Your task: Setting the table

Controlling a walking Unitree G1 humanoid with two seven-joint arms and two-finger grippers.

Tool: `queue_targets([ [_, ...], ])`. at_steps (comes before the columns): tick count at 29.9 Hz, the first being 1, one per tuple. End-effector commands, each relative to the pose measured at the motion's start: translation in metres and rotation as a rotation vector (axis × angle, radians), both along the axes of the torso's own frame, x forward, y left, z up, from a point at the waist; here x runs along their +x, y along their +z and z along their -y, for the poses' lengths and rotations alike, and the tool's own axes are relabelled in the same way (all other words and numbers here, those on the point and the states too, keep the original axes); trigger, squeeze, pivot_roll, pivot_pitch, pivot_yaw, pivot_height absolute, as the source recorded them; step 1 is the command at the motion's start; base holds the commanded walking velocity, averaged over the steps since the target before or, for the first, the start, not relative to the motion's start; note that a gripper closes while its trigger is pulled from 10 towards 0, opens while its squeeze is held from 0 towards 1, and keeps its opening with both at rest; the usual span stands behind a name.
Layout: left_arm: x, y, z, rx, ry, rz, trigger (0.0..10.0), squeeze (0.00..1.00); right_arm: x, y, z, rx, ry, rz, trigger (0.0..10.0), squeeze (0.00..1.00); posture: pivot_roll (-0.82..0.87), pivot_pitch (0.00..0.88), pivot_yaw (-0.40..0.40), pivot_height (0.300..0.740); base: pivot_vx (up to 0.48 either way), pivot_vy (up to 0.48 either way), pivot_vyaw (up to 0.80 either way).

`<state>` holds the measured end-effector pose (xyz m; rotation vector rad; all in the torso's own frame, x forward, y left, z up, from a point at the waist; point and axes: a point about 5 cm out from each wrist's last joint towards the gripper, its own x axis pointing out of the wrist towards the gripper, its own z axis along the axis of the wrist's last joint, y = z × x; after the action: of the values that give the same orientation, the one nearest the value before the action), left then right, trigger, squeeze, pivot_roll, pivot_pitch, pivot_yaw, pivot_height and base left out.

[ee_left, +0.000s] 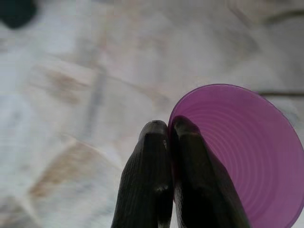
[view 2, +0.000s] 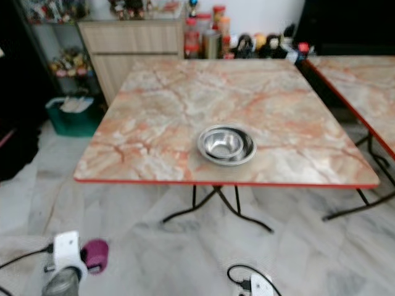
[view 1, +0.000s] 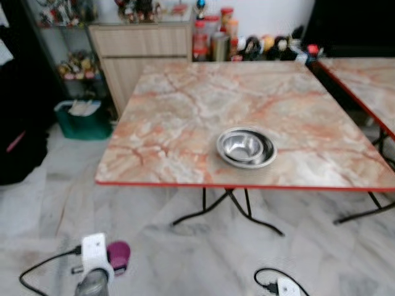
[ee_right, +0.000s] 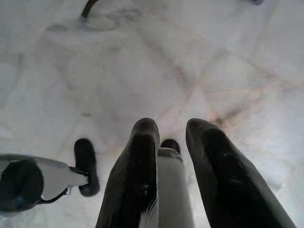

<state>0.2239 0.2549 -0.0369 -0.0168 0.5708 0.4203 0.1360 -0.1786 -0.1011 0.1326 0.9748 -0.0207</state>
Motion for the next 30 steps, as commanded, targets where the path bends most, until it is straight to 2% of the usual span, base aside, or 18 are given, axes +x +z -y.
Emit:
queue_targets([
  [1, 0.007, 0.014, -0.013, 0.055, 0.070, 0.084, 10.0, 0.00, -0.001, 0.000, 0.003, -0.005, -0.002, -0.007, 10.0, 0.00, 0.04, 0.000, 0.018, 0.740, 0.000, 0.000, 0.00],
  [2, 0.008, 0.017, -0.018, 0.076, 0.089, 0.099, 10.0, 0.00, 0.000, 0.000, 0.003, -0.006, -0.002, -0.007, 10.0, 0.00, 0.04, 0.000, 0.018, 0.740, 0.000, 0.000, 0.00],
  [3, 0.011, 0.029, -0.030, 0.129, 0.148, 0.152, 10.0, 0.00, 0.000, 0.000, 0.003, -0.006, -0.001, -0.006, 10.0, 0.00, 0.04, 0.000, 0.014, 0.740, 0.000, 0.000, 0.00],
  [4, 0.011, 0.029, -0.030, 0.129, 0.148, 0.152, 10.0, 0.00, 0.000, 0.000, 0.003, -0.006, -0.001, -0.006, 10.0, 0.00, 0.04, 0.000, 0.014, 0.740, 0.000, 0.000, 0.00],
  [5, 0.016, 0.044, -0.043, 0.177, 0.212, 0.223, 10.0, 0.00, 0.000, 0.000, 0.003, -0.007, -0.001, -0.006, 10.0, 0.00, 0.04, 0.000, 0.014, 0.740, 0.000, 0.000, 0.00],
  [7, 0.024, 0.059, -0.053, 0.218, 0.249, 0.293, 10.0, 0.00, 0.001, 0.000, 0.003, -0.007, 0.000, -0.005, 10.0, 0.00, 0.05, 0.000, 0.010, 0.740, 0.000, 0.000, 0.00],
  [8, 0.024, 0.059, -0.053, 0.218, 0.249, 0.293, 10.0, 0.00, 0.001, 0.000, 0.003, -0.007, 0.000, -0.005, 10.0, 0.00, 0.05, 0.000, 0.010, 0.740, 0.000, 0.000, 0.00],
  [9, 0.033, 0.077, -0.060, 0.269, 0.268, 0.361, 10.0, 0.00, 0.001, 0.000, 0.003, -0.007, 0.002, -0.005, 10.0, 0.00, 0.05, 0.000, 0.009, 0.740, 0.000, 0.000, 0.00],
  [14, 0.056, 0.119, -0.068, 0.401, 0.264, 0.493, 10.0, 0.00, 0.001, 0.001, 0.003, -0.007, 0.007, -0.004, 10.0, 0.00, 0.05, 0.000, 0.007, 0.740, 0.000, 0.000, 0.00],
  [15, 0.070, 0.144, -0.065, 0.420, 0.255, 0.590, 10.0, 0.00, 0.001, 0.001, 0.003, -0.005, 0.005, -0.003, 10.0, 0.00, 0.05, 0.000, 0.007, 0.740, 0.000, 0.000, 0.00],
  [18, 0.087, 0.173, -0.057, 0.421, 0.223, 0.709, 10.0, 0.00, 0.001, 0.001, 0.003, -0.004, 0.001, -0.002, 10.0, 0.00, 0.04, 0.000, 0.009, 0.740, 0.000, 0.000, 0.00],
  [19, 0.098, 0.190, -0.044, 0.426, 0.150, 0.775, 10.0, 0.00, 0.002, 0.001, 0.004, -0.005, -0.001, 0.000, 10.0, 0.00, 0.04, 0.000, 0.009, 0.740, 0.000, 0.000, 0.00],
  [23, 0.118, 0.213, -0.014, 0.361, -0.013, 0.867, 10.0, 0.00, 0.001, 0.001, 0.004, -0.005, -0.005, 0.004, 10.0, 0.00, 0.04, 0.000, 0.008, 0.740, 0.000, 0.000, 0.00],
  [24, 0.125, 0.222, 0.001, 0.309, -0.073, 0.902, 10.0, 0.00, 0.001, 0.001, 0.004, -0.005, -0.004, 0.004, 10.0, 0.00, 0.04, 0.000, 0.008, 0.740, 0.000, 0.000, 0.00],
  [26, 0.140, 0.235, 0.032, 0.122, -0.193, 0.921, 10.0, 0.00, 0.001, 0.001, 0.004, -0.007, -0.005, 0.004, 10.0, 0.00, 0.04, 0.000, 0.009, 0.740, 0.000, 0.000, 0.00],
  [27, 0.141, 0.236, 0.034, 0.101, -0.200, 0.921, 10.0, 0.00, 0.001, 0.001, 0.004, -0.007, -0.005, 0.004, 10.0, 0.00, 0.04, 0.000, 0.009, 0.740, 0.000, 0.000, 0.00],
  [29, 0.146, 0.240, 0.052, -0.013, -0.254, 0.906, 10.0, 0.00, 0.001, 0.001, 0.004, -0.008, -0.007, 0.003, 10.0, 0.00, 0.04, 0.000, 0.011, 0.740, 0.000, 0.000, 0.00],
  [30, 0.146, 0.240, 0.052, -0.013, -0.254, 0.906, 10.0, 0.00, 0.001, 0.001, 0.004, -0.008, -0.007, 0.003, 10.0, 0.00, 0.04, 0.000, 0.011, 0.740, 0.000, 0.000, 0.00],
])
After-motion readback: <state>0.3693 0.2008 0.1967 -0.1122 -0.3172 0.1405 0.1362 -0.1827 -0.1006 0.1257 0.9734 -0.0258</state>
